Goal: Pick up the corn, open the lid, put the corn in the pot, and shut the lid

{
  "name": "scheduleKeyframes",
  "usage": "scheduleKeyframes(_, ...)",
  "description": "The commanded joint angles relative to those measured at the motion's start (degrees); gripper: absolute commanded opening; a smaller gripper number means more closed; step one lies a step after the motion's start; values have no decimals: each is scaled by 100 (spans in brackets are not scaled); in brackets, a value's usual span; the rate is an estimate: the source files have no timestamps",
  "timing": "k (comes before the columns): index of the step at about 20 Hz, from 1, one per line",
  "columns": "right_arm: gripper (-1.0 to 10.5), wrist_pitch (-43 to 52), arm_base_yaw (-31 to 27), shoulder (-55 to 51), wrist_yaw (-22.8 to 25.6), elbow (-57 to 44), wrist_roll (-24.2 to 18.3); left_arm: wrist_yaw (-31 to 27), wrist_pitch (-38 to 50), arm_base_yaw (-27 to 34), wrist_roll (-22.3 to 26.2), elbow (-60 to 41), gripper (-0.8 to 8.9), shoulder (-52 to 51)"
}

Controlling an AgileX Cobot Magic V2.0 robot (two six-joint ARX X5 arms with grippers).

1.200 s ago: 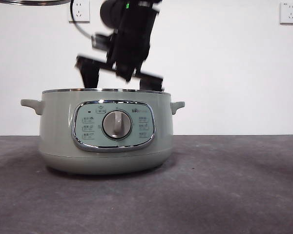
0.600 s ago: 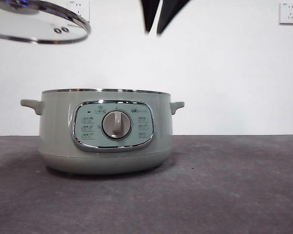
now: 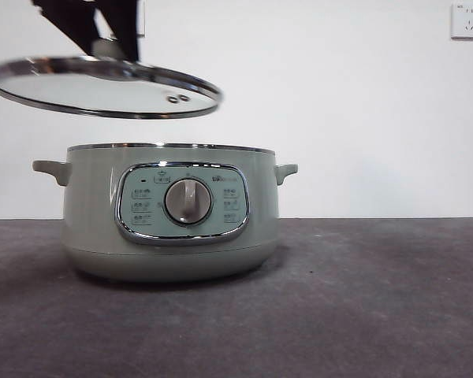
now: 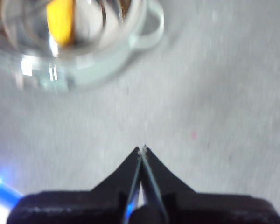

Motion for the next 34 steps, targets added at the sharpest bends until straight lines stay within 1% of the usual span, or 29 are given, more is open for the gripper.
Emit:
scheduleKeyframes(1, -10, 223, -2, -573, 28, -640, 273, 35, 238, -160, -24, 61, -9, 109)
scheduleKeyframes(4, -10, 448, -2, -1375, 181, -1325, 352, 37, 387, -289, -24, 61, -9, 348)
scheduleKeyframes(6, -10, 514, -2, -1884, 177, -1685, 407, 37, 448, -332, -24, 61, -9, 518)
scheduleKeyframes(12, -10, 365, 0, -2892, 101, -2201, 313, 39, 675, -468, -46, 61, -9, 866)
scheduleKeyframes(15, -10, 133, 0, -3069, 85, -2221, 352, 37, 730, -527, -46, 61, -9, 962)
scheduleKeyframes(26, -10, 122, 0, -3145, 85, -2221, 358, -2, 800, -540, -35, 61, -8, 1377)
scheduleKeyframes(28, -10, 140, 0, -3145, 85, -2221, 358, 39, 822, -540, -42, 61, 18, 1368)
scheduleKeyframes(29, -10, 173, 0, -3145, 85, -2218, 358, 39, 837, -540, -44, 61, 141, 1364)
scheduleKeyframes(31, -10, 245, 0, -3145, 83, -2221, 356, 39, 876, -540, -118, 61, 498, 1316)
scheduleKeyframes(32, -10, 247, 0, -3145, 85, -2218, 358, 42, 881, -540, -131, 61, 610, 1248)
scheduleKeyframes(33, -10, 245, 0, -3145, 85, -2218, 356, 39, 881, -540, -131, 61, 632, 1161)
scheduleKeyframes(34, -10, 247, 0, -3145, 83, -2218, 356, 39, 881, -540, -131, 61, 632, 1049)
